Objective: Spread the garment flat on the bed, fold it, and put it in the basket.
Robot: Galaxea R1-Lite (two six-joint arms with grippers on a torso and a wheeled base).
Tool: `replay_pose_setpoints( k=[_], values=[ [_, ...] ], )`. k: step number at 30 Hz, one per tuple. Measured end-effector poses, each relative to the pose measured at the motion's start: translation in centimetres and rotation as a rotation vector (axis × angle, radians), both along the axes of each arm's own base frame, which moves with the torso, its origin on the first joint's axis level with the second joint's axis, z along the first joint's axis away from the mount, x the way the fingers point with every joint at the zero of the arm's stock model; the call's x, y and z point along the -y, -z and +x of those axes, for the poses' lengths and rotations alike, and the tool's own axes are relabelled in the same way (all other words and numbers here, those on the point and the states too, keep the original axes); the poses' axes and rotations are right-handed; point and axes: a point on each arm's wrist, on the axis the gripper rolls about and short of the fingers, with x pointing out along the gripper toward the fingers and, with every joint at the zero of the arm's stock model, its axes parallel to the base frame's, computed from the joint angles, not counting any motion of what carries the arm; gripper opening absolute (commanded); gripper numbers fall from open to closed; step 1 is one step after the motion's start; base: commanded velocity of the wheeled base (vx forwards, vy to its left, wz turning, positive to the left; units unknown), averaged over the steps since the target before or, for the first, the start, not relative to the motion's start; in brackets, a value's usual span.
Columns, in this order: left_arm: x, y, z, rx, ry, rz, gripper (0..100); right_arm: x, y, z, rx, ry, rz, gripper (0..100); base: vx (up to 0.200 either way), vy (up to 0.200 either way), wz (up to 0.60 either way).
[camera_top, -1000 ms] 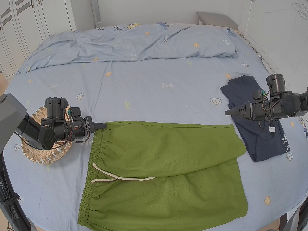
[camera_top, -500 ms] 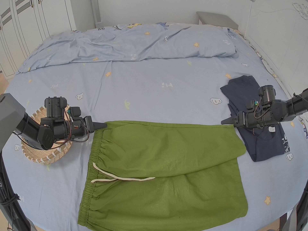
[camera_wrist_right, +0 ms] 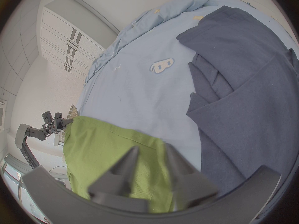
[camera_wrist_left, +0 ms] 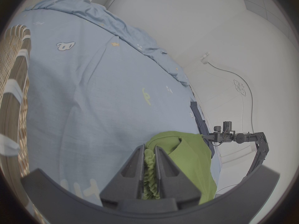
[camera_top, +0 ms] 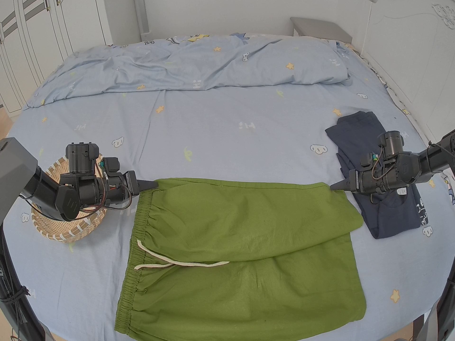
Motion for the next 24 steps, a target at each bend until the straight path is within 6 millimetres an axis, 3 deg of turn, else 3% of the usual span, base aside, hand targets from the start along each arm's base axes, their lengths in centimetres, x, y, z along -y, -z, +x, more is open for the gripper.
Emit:
replay_pose_setpoints(
  k=[15,24],
  values=[
    [-0.4,-0.4,0.1,0.015,-0.01,-0.002,0,0.2,-0.5,0.2,0.019,0.007,0.001,0,0.0,0.0,0.0],
    [-1.8,-1.7,0.2,0.069,-0.048,-0.005,0,-0.9,-4.6,1.1,0.165,-0.01,0.002,0,0.0,0.0,0.0]
  ],
)
